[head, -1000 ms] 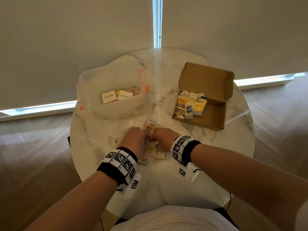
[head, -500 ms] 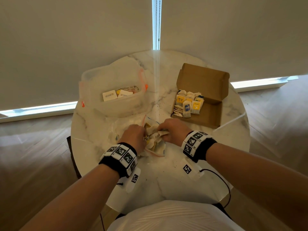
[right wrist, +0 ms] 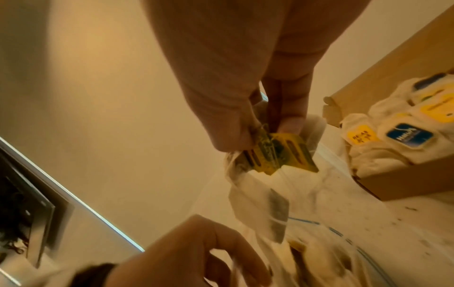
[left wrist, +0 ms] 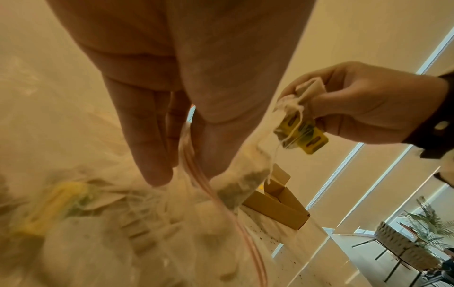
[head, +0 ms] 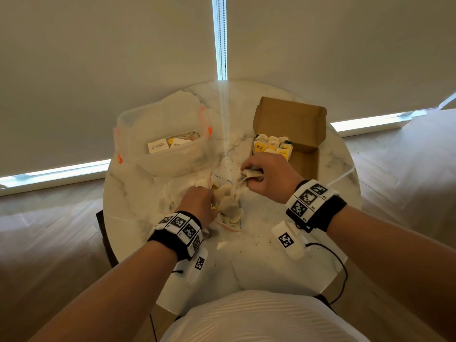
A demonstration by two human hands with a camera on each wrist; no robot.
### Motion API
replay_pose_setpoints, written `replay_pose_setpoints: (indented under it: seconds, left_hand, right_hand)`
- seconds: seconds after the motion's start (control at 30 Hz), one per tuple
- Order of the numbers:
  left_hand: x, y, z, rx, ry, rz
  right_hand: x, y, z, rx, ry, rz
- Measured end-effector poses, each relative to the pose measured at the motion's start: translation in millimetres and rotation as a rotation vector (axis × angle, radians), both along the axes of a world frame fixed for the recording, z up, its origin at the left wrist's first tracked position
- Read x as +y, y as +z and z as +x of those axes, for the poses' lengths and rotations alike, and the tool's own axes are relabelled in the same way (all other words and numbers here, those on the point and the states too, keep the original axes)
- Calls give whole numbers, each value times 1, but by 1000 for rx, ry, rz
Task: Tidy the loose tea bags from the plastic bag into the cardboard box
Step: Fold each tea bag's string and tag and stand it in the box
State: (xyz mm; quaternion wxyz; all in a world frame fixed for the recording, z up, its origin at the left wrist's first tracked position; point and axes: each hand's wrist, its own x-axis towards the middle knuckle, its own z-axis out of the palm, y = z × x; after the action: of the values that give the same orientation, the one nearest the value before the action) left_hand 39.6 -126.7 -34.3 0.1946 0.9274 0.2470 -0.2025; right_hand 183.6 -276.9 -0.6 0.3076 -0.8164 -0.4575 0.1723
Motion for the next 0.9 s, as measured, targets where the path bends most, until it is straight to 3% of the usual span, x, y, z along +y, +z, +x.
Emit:
replay_pose_setpoints:
  seconds: [0.13,0.47,0.6,0.9]
  left_hand:
    - [0,-1,-2,-13,0,-6]
    - [0,0,-4,-55,53,-143]
    - [-4,10,2,-250,143,-293]
    - [-6,27,26,-387,272,-799]
  right_hand:
    - [0,23,1,-9,-36,114]
    - [0,83,3,-4,-44,171]
    - [-1,101,6,-30,-47,212]
    - [9,145,6,-5,-1,396]
